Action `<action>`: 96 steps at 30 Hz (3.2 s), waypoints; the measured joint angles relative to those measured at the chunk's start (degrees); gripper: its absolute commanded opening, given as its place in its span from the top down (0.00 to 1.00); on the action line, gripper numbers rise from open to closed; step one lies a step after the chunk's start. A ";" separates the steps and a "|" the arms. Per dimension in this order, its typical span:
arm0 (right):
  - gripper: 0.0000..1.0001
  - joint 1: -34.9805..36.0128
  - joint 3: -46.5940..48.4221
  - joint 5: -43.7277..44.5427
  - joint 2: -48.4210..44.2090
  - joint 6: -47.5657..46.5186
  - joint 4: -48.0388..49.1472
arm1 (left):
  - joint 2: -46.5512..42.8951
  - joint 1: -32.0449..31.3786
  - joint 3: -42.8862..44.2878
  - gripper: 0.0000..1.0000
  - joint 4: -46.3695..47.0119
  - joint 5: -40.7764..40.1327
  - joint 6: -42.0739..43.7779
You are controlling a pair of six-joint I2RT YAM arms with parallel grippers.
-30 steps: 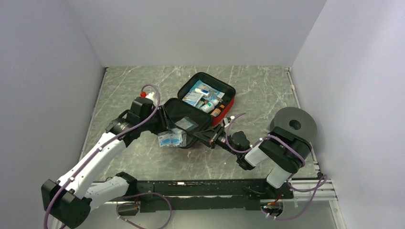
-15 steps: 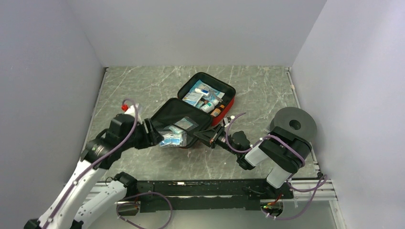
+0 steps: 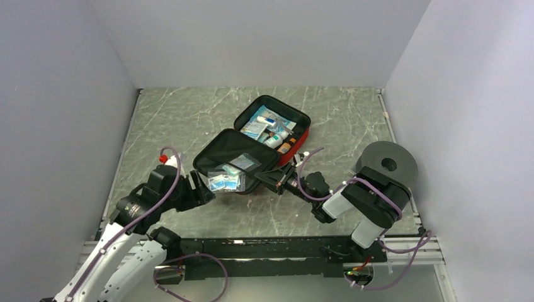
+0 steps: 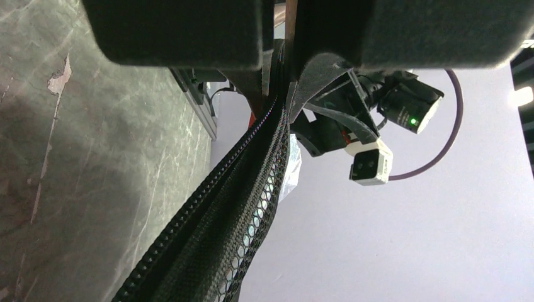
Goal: Organize the medicine kit
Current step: Adjust the medical item in the medicine box, then close the medicine box at the center of the board.
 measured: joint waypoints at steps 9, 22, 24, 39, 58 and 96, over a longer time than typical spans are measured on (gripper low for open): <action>1.00 -0.02 0.00 -0.09 0.00 0.00 0.00 | 4.57 0.00 -0.22 0.42 6.47 0.07 -1.05; 1.00 -0.07 0.00 -0.15 0.00 0.09 0.00 | 11.06 0.00 -0.20 0.87 14.19 1.99 -1.18; 1.00 -0.07 0.00 -0.15 0.00 0.07 0.00 | 11.91 0.00 0.00 0.90 14.51 2.08 -1.05; 1.00 -0.17 -0.20 -0.52 0.00 -0.11 0.02 | 24.52 0.39 6.88 0.97 17.53 2.51 0.83; 1.00 -0.20 -0.46 -0.76 0.00 -0.96 0.02 | 37.77 1.03 11.13 1.00 24.65 5.66 1.57; 1.00 6.69 8.57 8.83 1.95 -1.14 -0.87 | -10.34 1.27 0.24 0.38 0.98 0.81 0.09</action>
